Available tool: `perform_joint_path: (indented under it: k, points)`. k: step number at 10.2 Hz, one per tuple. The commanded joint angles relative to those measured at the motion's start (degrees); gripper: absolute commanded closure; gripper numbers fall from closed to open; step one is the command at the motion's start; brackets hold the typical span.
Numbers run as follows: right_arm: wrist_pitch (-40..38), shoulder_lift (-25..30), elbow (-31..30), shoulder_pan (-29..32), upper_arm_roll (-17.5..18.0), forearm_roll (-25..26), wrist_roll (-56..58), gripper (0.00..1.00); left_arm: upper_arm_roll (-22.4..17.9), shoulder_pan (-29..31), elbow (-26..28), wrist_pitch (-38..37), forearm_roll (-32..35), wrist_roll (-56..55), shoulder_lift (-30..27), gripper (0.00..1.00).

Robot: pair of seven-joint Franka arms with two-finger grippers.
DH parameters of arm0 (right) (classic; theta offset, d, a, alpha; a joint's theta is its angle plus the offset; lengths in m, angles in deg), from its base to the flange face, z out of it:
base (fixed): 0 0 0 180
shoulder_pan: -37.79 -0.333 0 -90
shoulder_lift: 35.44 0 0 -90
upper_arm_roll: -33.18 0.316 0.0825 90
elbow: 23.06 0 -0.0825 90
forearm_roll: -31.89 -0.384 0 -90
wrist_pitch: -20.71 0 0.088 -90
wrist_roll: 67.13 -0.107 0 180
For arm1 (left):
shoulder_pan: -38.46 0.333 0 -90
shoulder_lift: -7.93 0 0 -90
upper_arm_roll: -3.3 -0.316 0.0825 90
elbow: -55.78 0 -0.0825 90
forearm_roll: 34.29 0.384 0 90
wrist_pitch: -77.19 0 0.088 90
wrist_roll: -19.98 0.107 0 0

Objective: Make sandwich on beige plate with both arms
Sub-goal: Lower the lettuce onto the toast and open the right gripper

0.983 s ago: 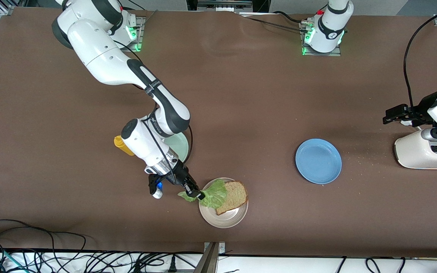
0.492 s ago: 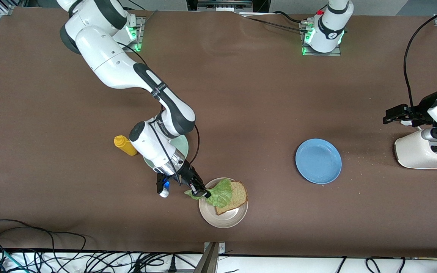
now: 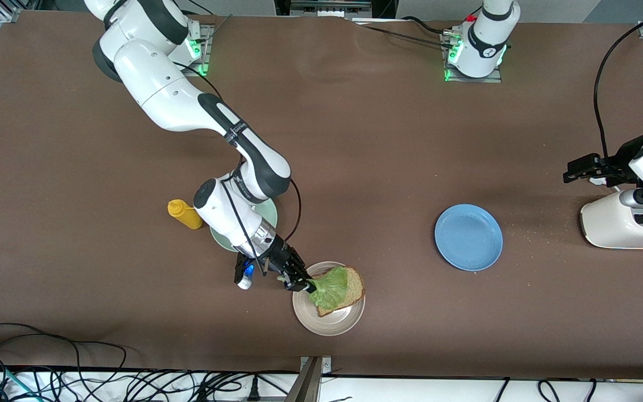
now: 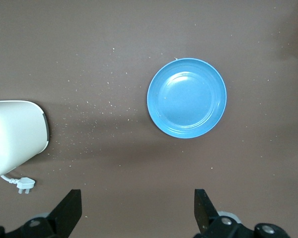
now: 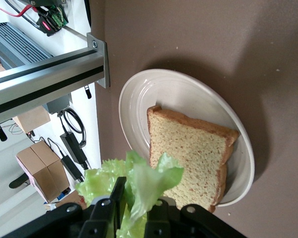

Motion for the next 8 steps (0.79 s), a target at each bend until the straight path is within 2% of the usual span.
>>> perform_joint_path:
  k: [1,2,3,4,5,8]
  points:
    - [0.33,-2.5,2.58,-0.64,0.82,-0.75,-0.82,0.59,0.15,0.29,0.18,-0.44,-1.02,-0.25,-0.28,0.0]
    - [0.33,-2.58,2.58,-0.64,0.82,-0.75,-1.0,0.55,0.15,0.29,0.18,-0.44,-1.02,-0.25,-0.28,0.0]
    - [0.33,-2.59,2.58,-0.73,0.82,-0.84,-1.52,0.34,0.15,0.29,0.18,-0.44,-1.02,-0.25,-0.28,0.0]
    - [0.33,-2.5,2.58,-1.07,0.82,-0.75,-2.92,0.29,0.15,0.29,0.18,-0.44,-1.02,-0.25,-0.28,0.0]
    - [0.33,-2.5,2.58,-1.08,0.82,-0.75,-3.28,0.19,0.15,0.29,0.18,-0.44,-1.02,-0.25,-0.28,0.0]
    - [-2.2,-0.4,2.49,-0.12,0.64,-0.66,-3.64,0.06,0.15,0.29,0.18,-0.44,-1.02,-0.17,-0.28,0.0]
